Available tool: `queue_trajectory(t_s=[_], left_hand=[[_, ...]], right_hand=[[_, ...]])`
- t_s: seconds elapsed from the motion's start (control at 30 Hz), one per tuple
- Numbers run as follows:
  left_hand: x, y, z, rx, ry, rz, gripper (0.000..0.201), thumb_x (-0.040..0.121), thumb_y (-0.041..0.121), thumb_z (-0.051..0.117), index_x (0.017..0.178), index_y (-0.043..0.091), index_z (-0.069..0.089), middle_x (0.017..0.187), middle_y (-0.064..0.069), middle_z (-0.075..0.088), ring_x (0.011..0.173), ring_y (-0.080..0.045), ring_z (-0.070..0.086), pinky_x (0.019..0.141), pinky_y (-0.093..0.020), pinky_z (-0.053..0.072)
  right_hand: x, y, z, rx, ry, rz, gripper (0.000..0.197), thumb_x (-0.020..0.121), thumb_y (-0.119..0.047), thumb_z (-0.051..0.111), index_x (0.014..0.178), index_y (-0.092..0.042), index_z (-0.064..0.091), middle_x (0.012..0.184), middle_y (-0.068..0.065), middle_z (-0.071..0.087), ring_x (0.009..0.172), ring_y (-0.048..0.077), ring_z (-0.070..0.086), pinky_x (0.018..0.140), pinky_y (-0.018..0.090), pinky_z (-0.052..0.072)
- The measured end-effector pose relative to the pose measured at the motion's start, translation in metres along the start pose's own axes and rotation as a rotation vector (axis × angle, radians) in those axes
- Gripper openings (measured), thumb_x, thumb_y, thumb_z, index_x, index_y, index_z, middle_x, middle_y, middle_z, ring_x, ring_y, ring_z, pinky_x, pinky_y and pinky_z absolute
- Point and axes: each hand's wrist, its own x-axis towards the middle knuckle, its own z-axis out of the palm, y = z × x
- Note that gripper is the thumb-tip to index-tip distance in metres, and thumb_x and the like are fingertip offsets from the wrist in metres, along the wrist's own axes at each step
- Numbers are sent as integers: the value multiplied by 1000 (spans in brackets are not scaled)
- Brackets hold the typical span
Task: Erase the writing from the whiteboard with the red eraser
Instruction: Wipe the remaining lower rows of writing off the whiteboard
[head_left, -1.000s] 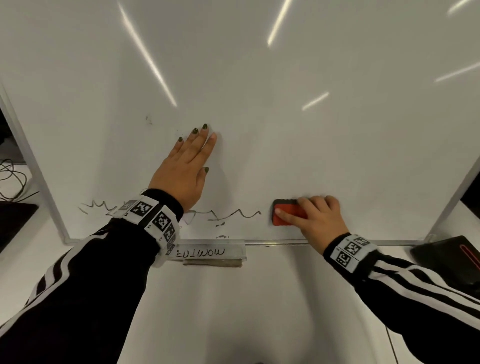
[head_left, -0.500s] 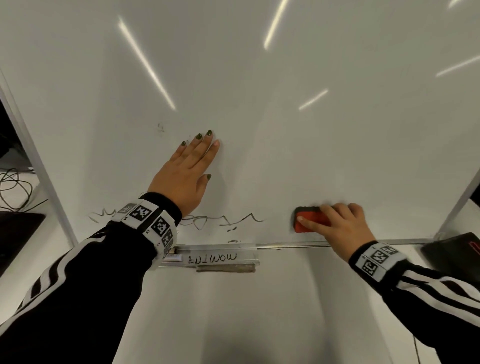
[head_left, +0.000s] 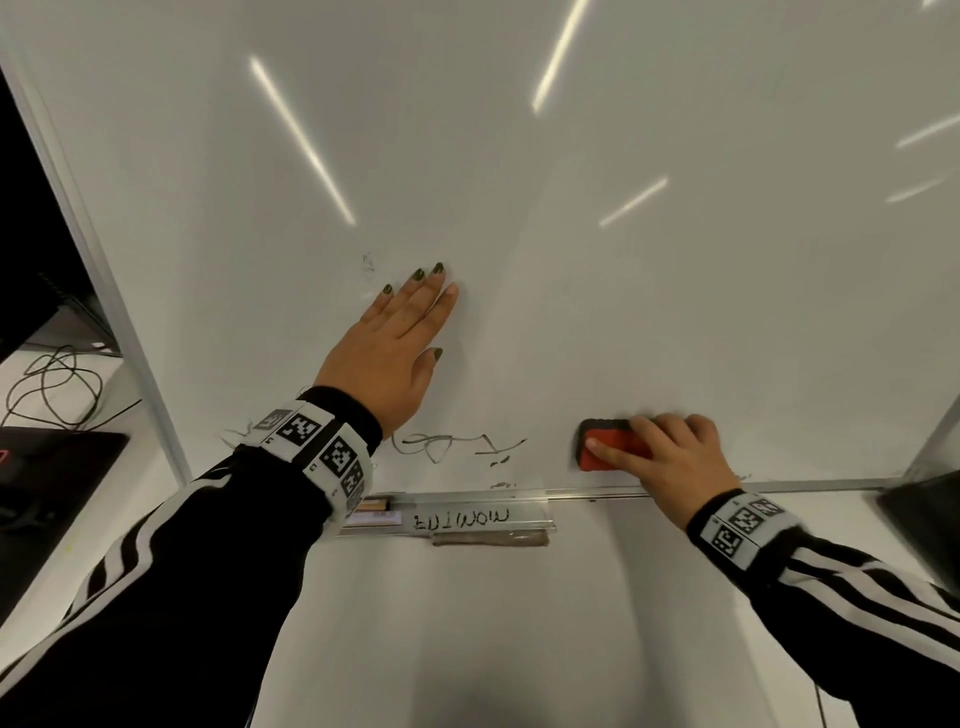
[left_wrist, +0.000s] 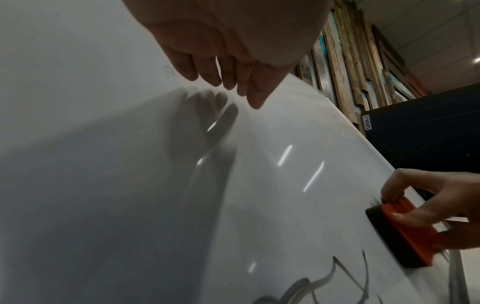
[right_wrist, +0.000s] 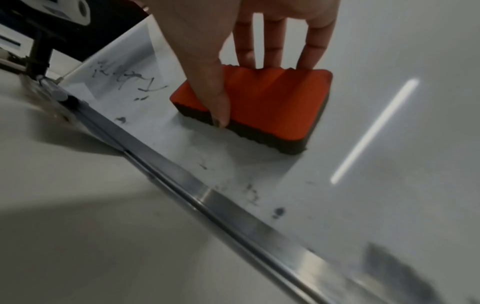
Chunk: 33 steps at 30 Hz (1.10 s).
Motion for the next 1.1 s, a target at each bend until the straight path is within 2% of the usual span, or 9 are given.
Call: queue_trajectory(t_s=[0.17,0.3,0.47,0.57,0.73,0.87,0.93,1.03,1.1], left_hand=[[-10,-14,-4,9,-27,-26,61,89,34,16,146,20,3,152,8,-3,140,-5,-2,115,-27,1],[-11,-21,-3,17,-44,-24,61,89,34,17,146,20,0,152,8,-3,141,-6,-2,116,-29,2],[-12,-27,-3,2,-36,-6,60,90,32,20,146,20,2,153,7,-1,141,-8,2,115,-29,2],[-14,-28,-5,-17,-8,-5,60,95,25,32,147,21,2,153,8,-3,142,-8,0,116,-28,0],[-16,-33,-9,-38,6,-19,63,96,20,39,147,20,1,151,10,-7,139,-4,-3,115,-25,-3],[-18,-43,-8,-6,-26,-7,60,93,28,26,148,20,3,153,7,-3,142,-8,0,115,-28,-1],[-21,-49,-9,-3,-27,-1,61,90,32,20,148,20,4,154,7,-1,142,-8,1,115,-27,-1],[-26,-60,-10,-13,-3,-14,61,94,25,30,148,20,3,153,8,-4,141,-5,-2,114,-21,-7],[-28,-67,-10,-16,5,-14,61,93,25,30,148,20,3,153,9,-3,141,-6,0,114,-20,-8]], right_hand=[[33,-63,11,79,-33,-17,78,58,-15,82,123,-42,49,105,1,56,91,24,47,78,43,31],[58,-105,10,142,-88,-49,76,54,-21,84,121,-41,55,106,4,60,94,26,48,82,43,30],[31,-65,8,85,-45,-69,81,57,-12,83,124,-42,46,112,3,55,95,26,47,80,44,31],[23,-50,6,38,-97,-94,88,52,-10,86,124,-42,46,107,5,56,96,28,47,80,44,31],[50,-96,17,72,-107,-104,77,61,-22,81,126,-43,45,101,5,61,94,28,49,81,44,35],[72,-130,16,118,-81,-120,62,66,-24,65,124,-40,52,101,5,60,93,29,50,82,44,37],[69,-125,13,117,-49,-105,65,65,-23,69,125,-40,48,103,5,59,95,28,49,83,44,34],[61,-100,4,90,15,-29,78,56,-18,81,123,-42,48,106,6,58,97,26,46,83,44,30],[65,-87,-3,70,61,22,78,58,-10,77,123,-42,48,104,5,60,97,26,45,83,44,31]])
